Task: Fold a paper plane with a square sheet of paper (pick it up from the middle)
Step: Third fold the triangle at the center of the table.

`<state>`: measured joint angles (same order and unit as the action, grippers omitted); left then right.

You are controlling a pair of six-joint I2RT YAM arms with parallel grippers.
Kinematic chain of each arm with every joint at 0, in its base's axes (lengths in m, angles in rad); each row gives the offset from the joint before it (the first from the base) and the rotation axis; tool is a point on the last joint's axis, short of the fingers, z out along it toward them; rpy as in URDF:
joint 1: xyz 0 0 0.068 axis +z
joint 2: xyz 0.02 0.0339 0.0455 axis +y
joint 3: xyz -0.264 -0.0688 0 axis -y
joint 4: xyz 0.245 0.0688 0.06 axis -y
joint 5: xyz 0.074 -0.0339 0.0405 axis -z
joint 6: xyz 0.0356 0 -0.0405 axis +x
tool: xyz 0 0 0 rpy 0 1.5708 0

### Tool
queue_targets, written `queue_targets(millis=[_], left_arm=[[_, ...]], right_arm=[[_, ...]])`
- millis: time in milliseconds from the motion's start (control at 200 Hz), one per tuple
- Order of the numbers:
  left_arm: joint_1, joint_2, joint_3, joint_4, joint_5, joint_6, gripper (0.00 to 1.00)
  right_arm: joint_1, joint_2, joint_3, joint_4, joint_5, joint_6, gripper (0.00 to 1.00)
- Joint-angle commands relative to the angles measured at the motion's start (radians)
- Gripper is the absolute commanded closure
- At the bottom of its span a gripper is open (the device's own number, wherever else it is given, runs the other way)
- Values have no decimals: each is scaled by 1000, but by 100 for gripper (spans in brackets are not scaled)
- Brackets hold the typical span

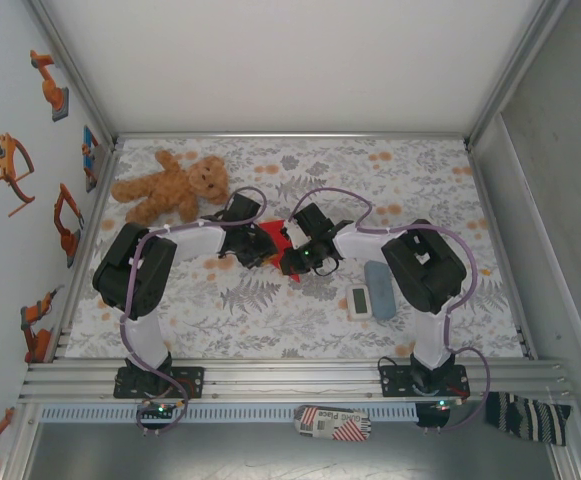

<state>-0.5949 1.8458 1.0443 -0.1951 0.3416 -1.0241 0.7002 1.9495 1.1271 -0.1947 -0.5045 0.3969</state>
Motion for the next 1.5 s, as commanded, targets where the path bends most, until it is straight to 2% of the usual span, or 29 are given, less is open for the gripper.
queue_targets(millis=[0, 200, 511, 1177, 1492], left_arm=[[8, -20, 27, -5, 25, 38, 79], [24, -45, 7, 15, 34, 72, 79], [25, -1, -8, 20, 34, 92, 82], [42, 70, 6, -98, -46, 111, 83], [45, 102, 31, -147, -72, 130, 83]], right_arm=[[1, 20, 0, -26, 12, 2, 100], [-2, 26, -5, -22, 15, 9, 100], [-7, 27, -10, -21, 15, 13, 100], [-33, -39, -47, 15, -50, 15, 100], [-39, -81, -68, -38, -54, -42, 100]])
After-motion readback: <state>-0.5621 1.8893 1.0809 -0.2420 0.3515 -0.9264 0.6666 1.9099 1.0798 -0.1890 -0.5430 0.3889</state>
